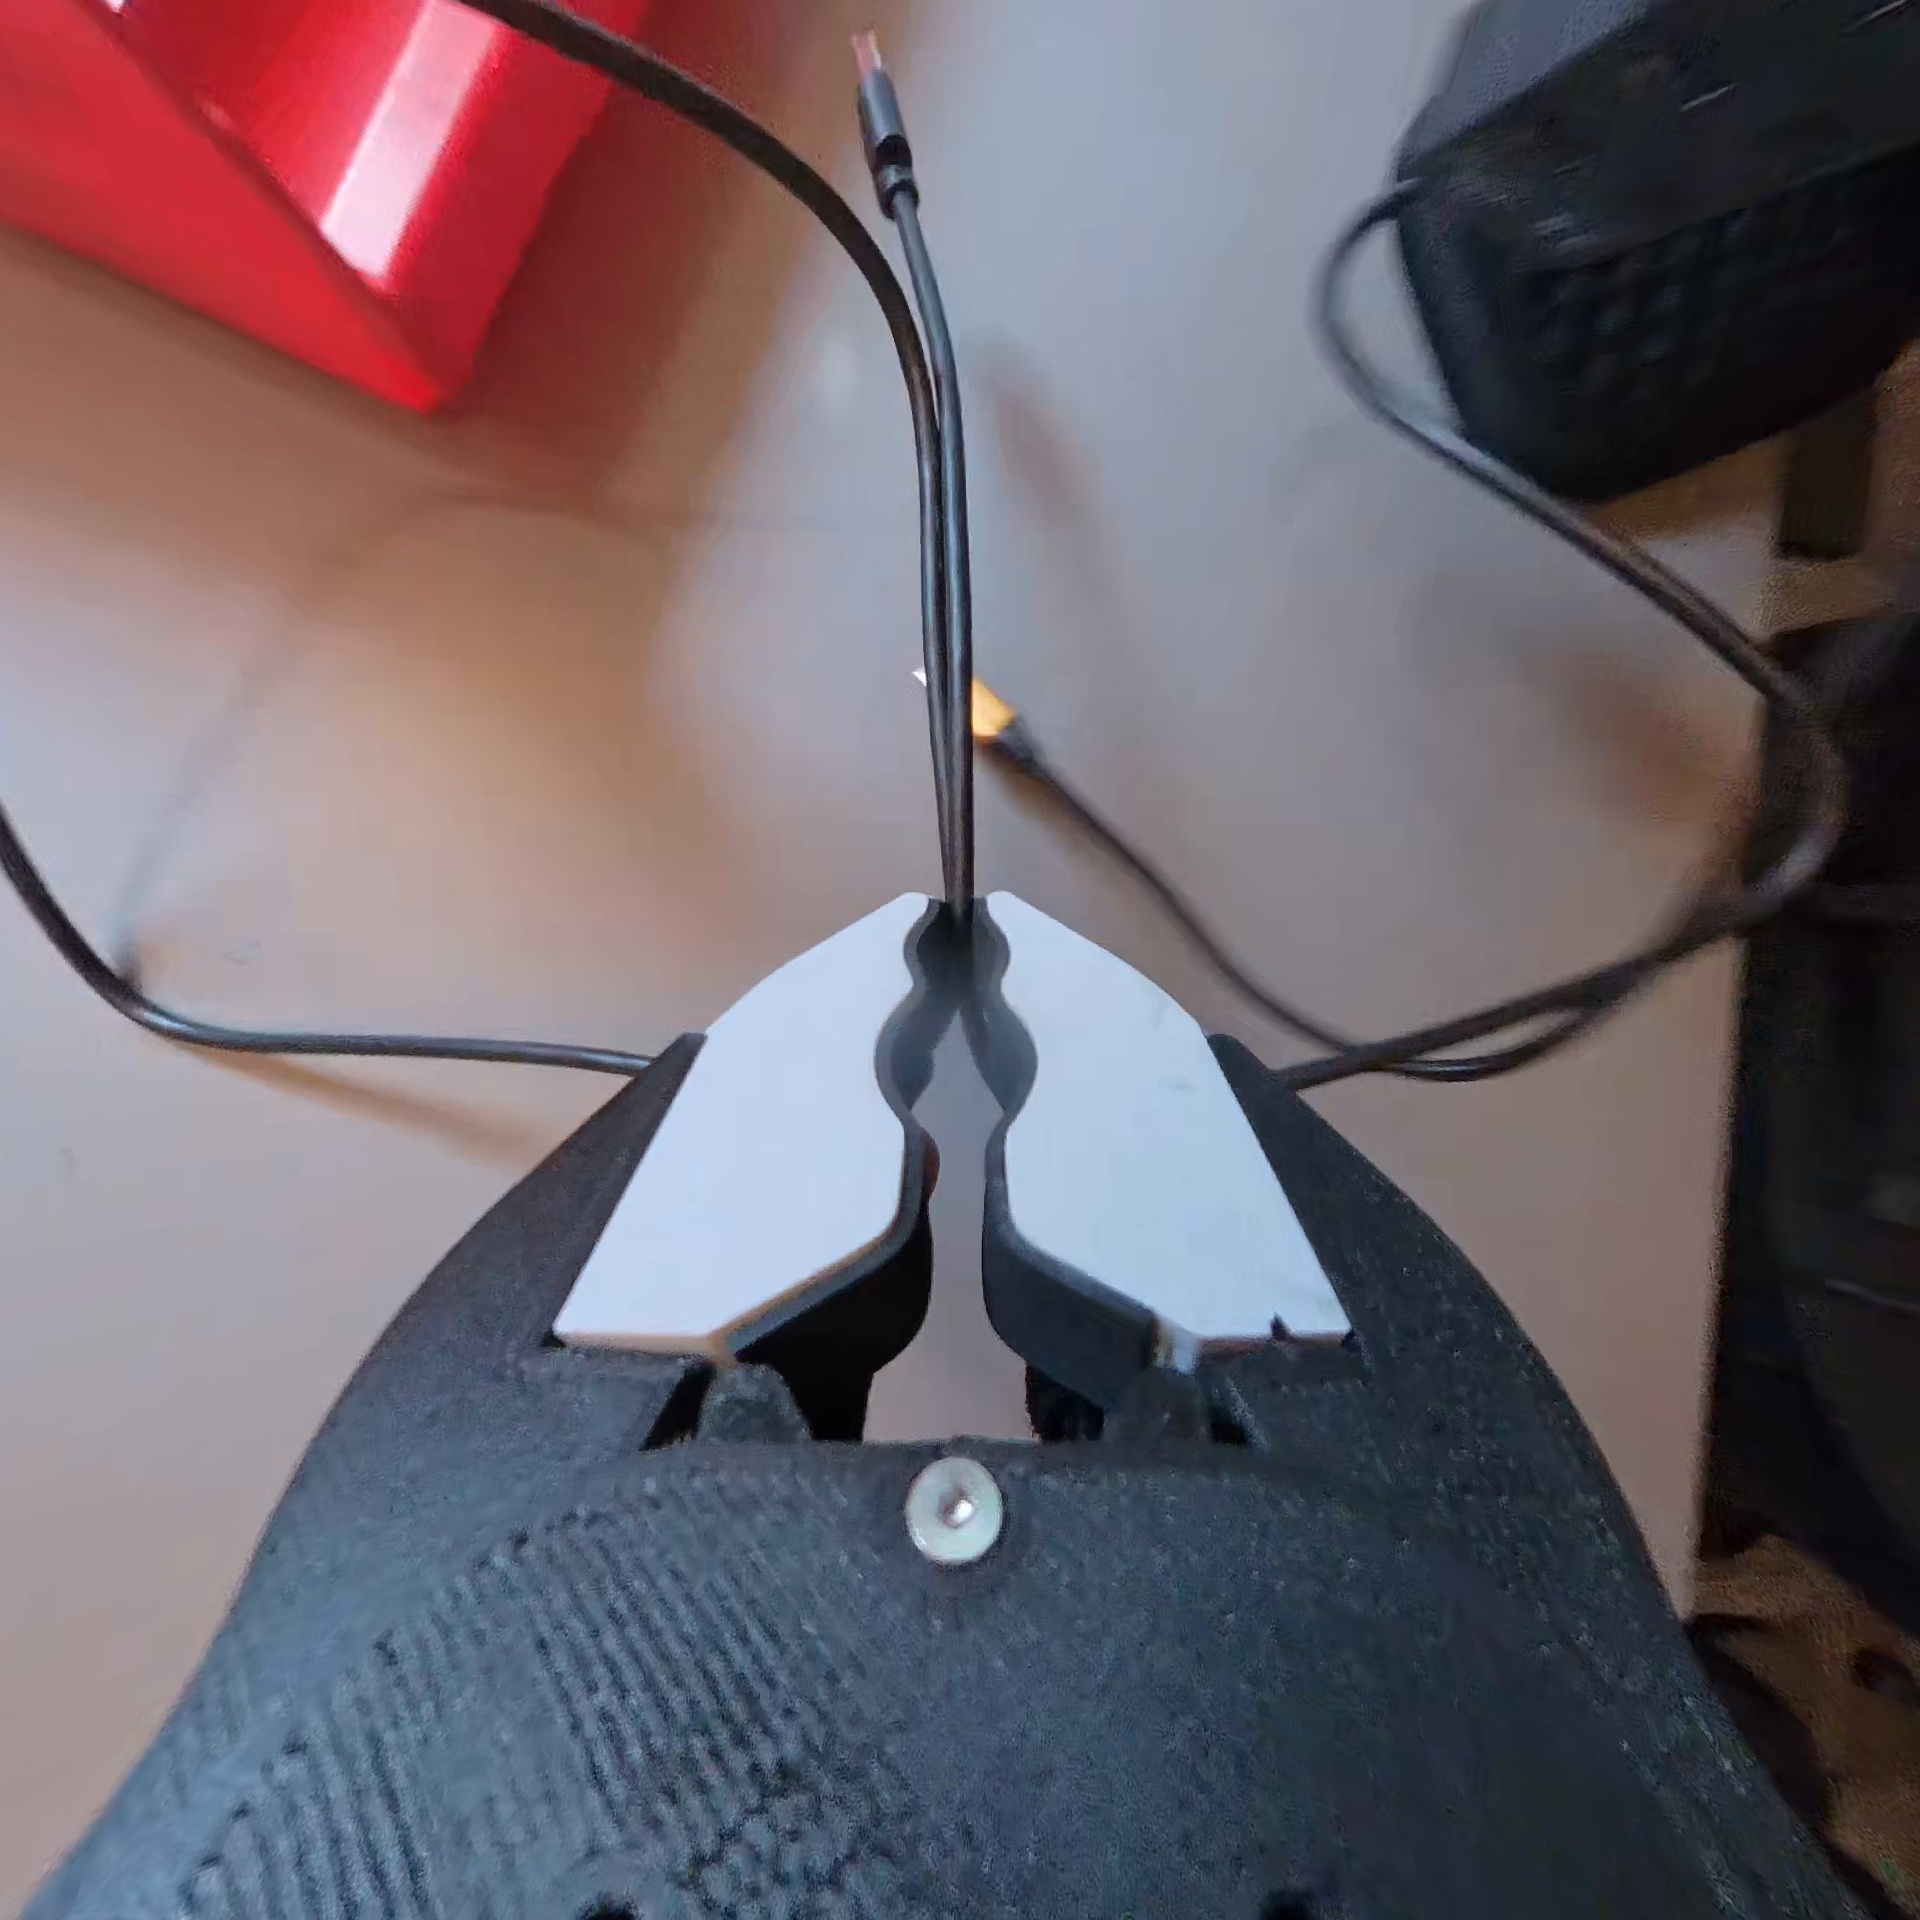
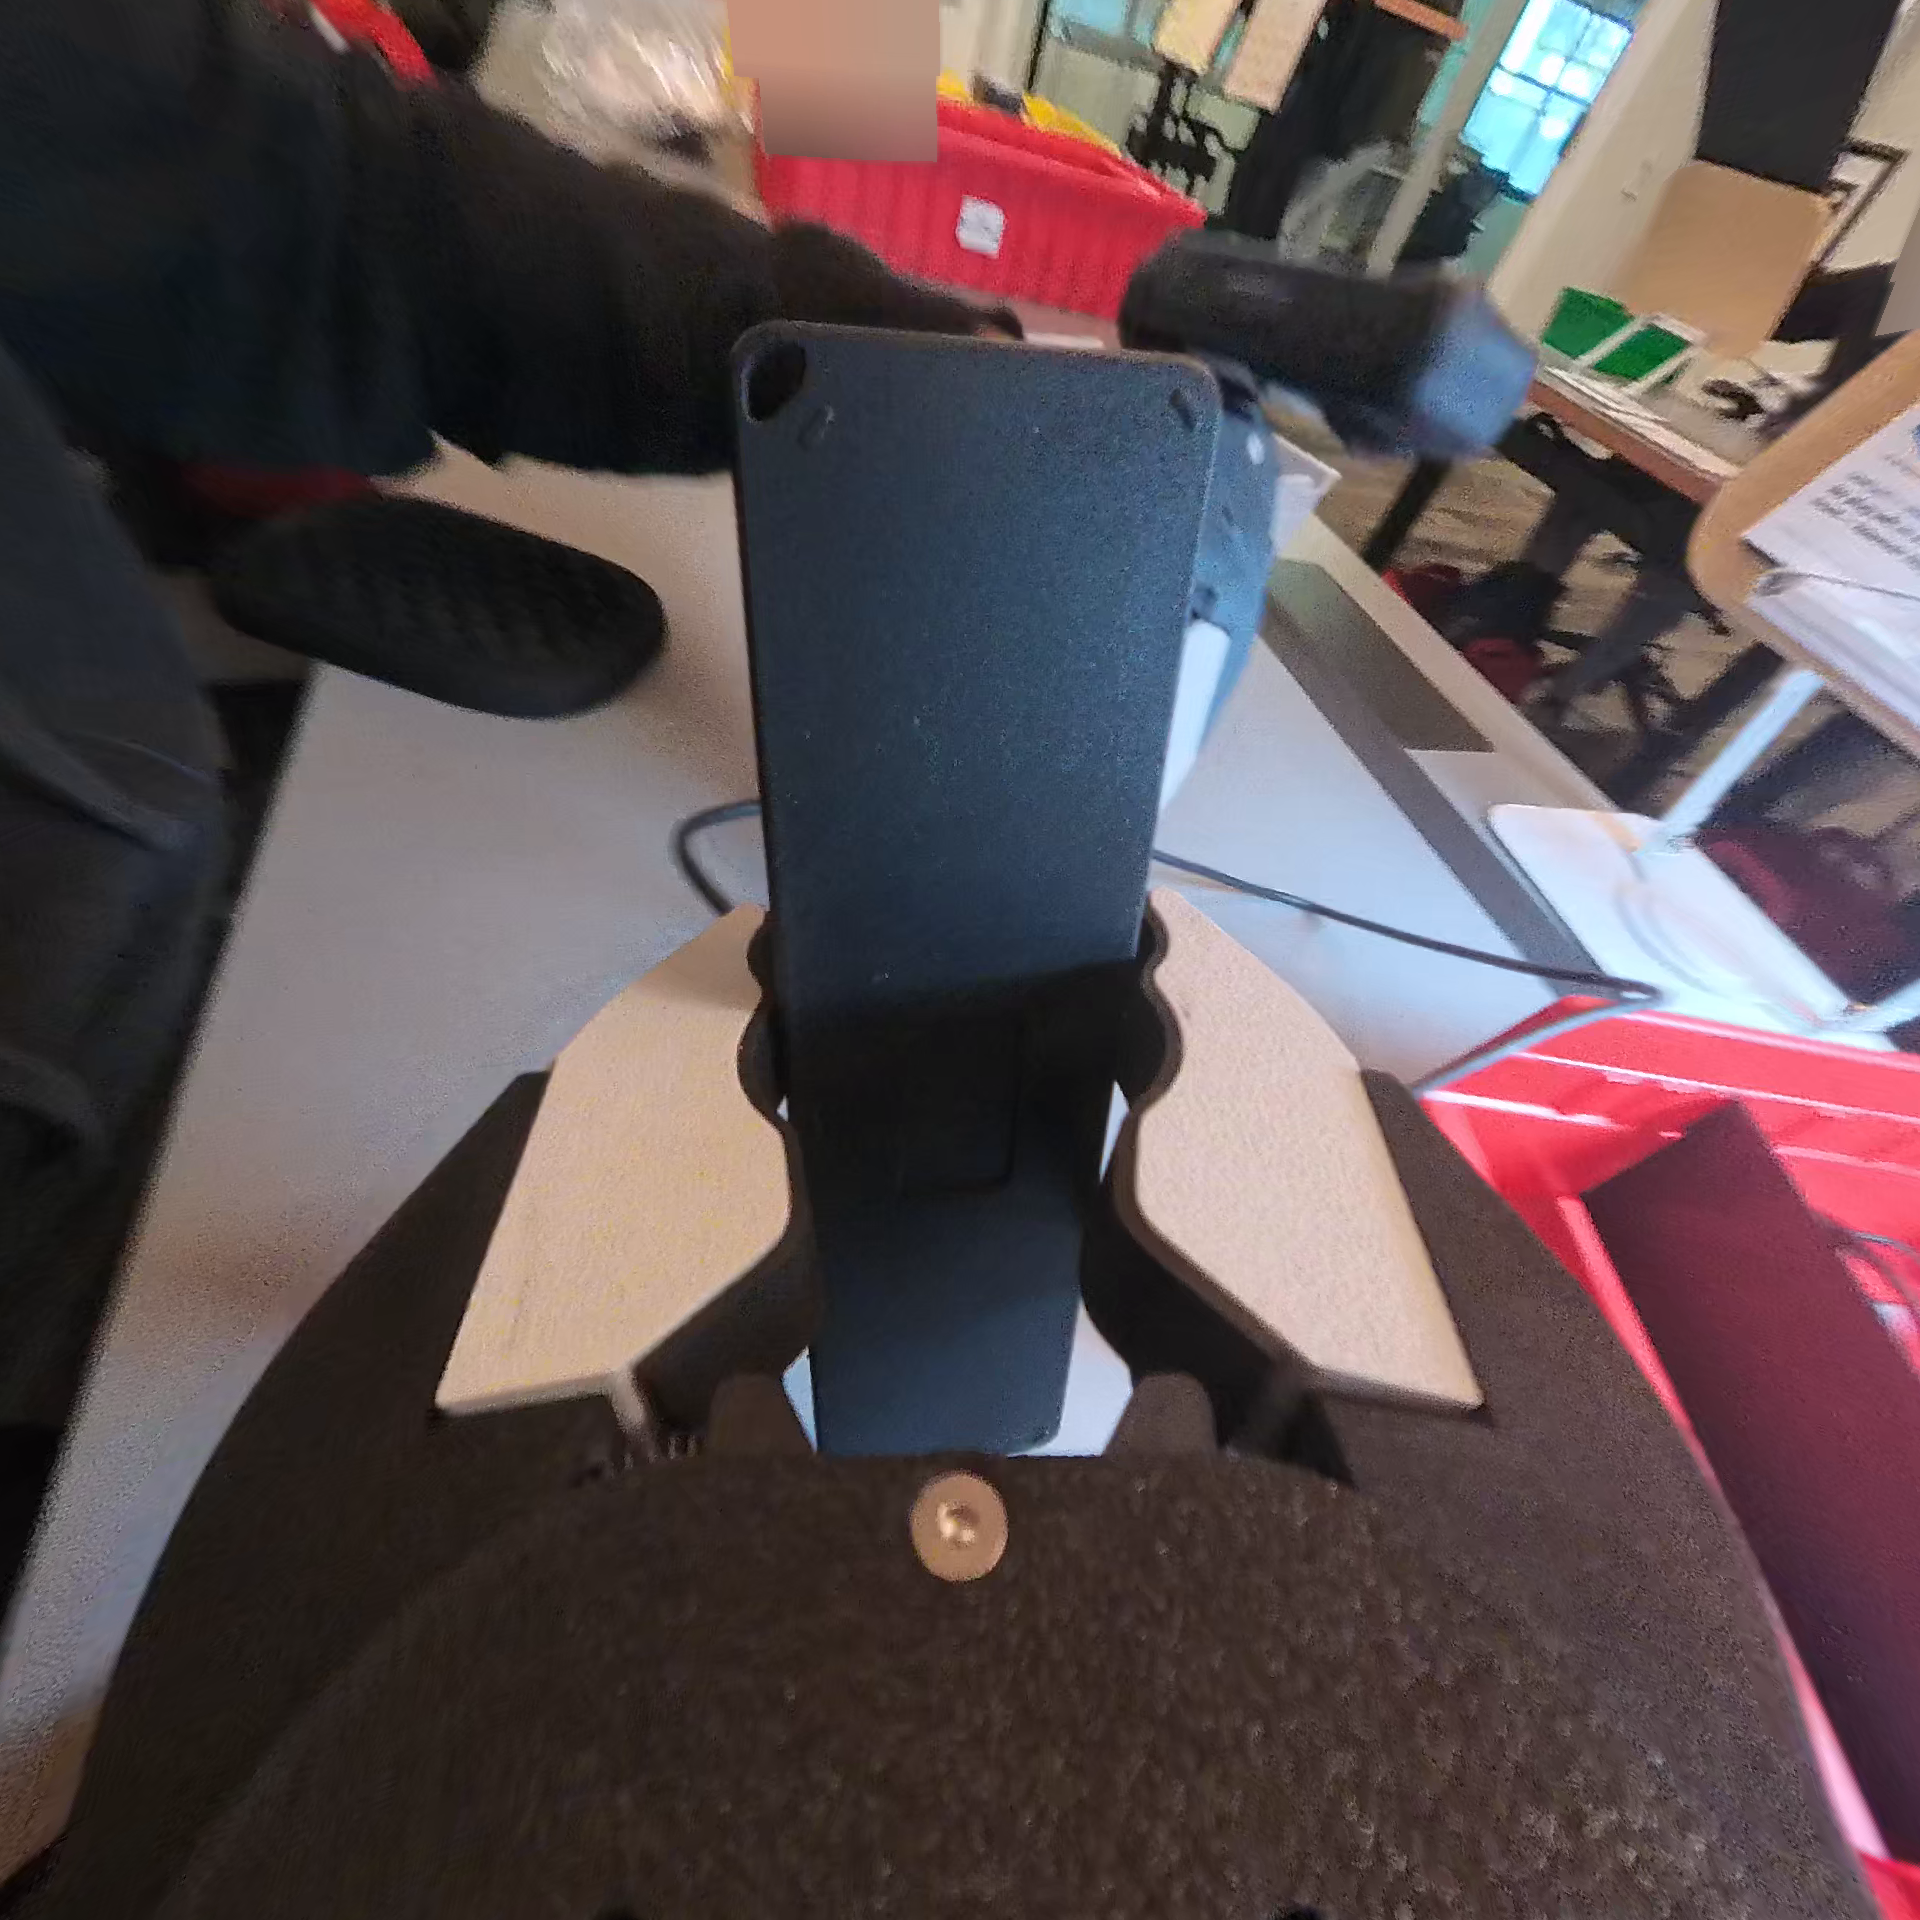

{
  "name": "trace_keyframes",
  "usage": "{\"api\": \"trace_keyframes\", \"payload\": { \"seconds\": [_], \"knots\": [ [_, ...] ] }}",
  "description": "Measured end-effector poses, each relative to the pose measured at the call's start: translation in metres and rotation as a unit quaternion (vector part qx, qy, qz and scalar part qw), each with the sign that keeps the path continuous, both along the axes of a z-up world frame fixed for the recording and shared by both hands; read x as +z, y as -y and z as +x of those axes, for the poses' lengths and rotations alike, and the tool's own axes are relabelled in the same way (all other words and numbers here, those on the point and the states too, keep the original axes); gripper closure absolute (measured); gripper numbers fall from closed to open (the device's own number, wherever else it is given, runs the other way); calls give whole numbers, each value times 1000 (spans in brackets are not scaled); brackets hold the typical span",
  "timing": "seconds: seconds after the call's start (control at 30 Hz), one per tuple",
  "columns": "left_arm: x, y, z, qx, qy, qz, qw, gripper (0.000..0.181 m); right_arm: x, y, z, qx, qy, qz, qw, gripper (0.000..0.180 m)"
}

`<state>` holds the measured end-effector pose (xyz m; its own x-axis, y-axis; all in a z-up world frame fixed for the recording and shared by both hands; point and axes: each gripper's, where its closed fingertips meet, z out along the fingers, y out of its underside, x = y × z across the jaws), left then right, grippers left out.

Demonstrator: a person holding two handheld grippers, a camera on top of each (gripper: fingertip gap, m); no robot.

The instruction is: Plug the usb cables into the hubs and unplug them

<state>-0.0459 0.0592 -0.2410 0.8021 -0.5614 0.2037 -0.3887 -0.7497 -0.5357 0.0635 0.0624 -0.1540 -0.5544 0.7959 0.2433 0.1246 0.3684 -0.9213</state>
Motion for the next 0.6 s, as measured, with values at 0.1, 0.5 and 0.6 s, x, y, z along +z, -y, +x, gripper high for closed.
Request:
{"api": "trace_keyframes", "payload": {
  "seconds": [0.1, 0.5, 0.6],
  "knots": [
    [20, 16, 20, -5, 8, -2, 1000, 177, -3, 5, -19, -16, 6, 87, 996, 118],
    [67, 45, 63, -78, -22, 45, 996, 177, -32, 43, -38, 48, 93, 128, 986, 121],
    [78, 47, 73, -109, -6, 70, 992, 177, -28, 61, -34, 96, 92, 50, 990, 120]
  ]
}}
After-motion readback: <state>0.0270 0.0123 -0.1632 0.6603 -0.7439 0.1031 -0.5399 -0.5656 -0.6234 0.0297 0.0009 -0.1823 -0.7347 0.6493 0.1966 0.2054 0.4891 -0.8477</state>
